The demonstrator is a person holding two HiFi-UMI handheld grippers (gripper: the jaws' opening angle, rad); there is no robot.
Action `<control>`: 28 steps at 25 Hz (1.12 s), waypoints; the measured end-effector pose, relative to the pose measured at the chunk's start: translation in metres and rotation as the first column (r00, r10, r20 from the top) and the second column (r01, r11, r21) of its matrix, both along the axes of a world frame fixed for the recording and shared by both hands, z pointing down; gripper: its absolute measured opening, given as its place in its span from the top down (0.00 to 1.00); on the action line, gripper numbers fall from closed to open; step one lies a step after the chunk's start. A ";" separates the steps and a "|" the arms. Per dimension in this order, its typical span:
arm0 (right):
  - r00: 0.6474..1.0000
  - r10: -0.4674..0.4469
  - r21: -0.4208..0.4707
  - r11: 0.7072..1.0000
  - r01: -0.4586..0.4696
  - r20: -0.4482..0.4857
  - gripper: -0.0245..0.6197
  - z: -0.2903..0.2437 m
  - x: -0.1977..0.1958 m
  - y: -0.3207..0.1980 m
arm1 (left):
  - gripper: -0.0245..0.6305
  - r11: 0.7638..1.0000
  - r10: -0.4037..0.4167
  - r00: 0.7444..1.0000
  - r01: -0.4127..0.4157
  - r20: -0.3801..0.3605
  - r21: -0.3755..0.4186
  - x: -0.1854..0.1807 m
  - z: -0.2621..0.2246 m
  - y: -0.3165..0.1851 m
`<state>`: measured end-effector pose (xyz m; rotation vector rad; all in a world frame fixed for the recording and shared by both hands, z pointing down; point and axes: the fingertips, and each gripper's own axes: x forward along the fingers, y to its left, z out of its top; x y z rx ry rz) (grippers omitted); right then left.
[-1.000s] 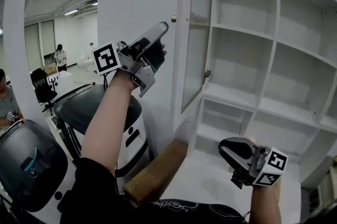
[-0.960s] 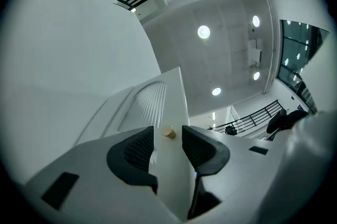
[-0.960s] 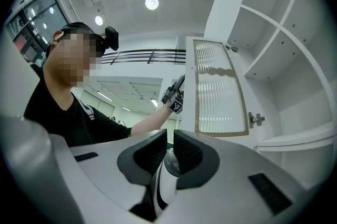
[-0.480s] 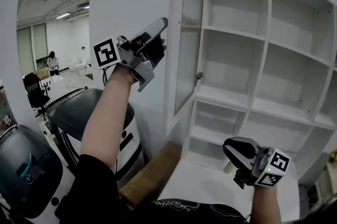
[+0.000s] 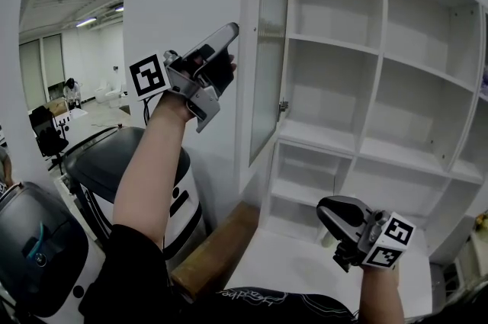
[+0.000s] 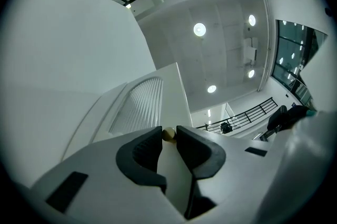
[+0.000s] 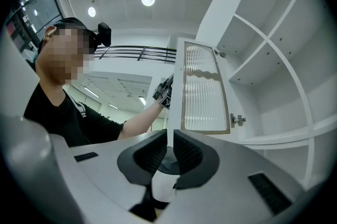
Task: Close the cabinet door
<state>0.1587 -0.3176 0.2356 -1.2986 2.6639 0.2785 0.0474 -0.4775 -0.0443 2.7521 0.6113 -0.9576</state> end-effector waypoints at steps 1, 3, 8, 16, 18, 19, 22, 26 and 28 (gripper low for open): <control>1.000 0.003 -0.008 1.000 -0.003 0.008 0.87 -0.001 0.005 -0.002 | 0.81 1.000 0.003 1.000 -0.003 0.006 -0.007 0.006 -0.003 -0.001; 1.000 0.018 -0.024 1.000 -0.017 0.017 0.87 0.000 0.011 -0.002 | 0.81 1.000 0.012 1.000 -0.012 0.012 -0.019 0.012 -0.005 0.001; 0.993 0.070 -0.076 0.995 -0.063 0.093 0.87 0.007 0.031 -0.002 | 0.81 0.999 -0.034 0.999 0.034 0.020 0.004 0.020 -0.004 0.016; 0.986 0.111 -0.130 0.987 -0.095 0.124 0.87 0.026 0.083 0.010 | 0.81 0.986 -0.155 0.987 0.152 0.039 0.064 0.088 0.002 0.051; 0.985 0.123 -0.131 0.986 -0.107 0.124 0.87 0.024 0.076 0.012 | 0.81 0.980 -0.182 0.983 0.179 0.029 0.086 0.085 0.000 0.055; 0.984 0.130 -0.129 0.985 -0.113 0.126 0.87 0.022 0.073 0.014 | 0.81 0.977 -0.195 0.980 0.192 0.025 0.096 0.083 0.000 0.056; 0.979 0.151 -0.123 0.983 -0.134 0.136 0.87 0.019 0.066 0.021 | 0.81 0.967 -0.229 0.973 0.225 0.017 0.124 0.080 -0.002 0.060; 0.973 0.177 -0.120 0.980 -0.161 0.146 0.87 0.018 0.054 0.025 | 0.81 0.937 -0.307 0.952 0.302 0.004 0.175 0.075 -0.002 0.064; 0.971 0.190 -0.115 0.978 -0.174 0.145 0.87 0.017 0.053 0.029 | 0.82 0.916 -0.345 0.938 0.341 -0.022 0.212 0.080 -0.004 0.069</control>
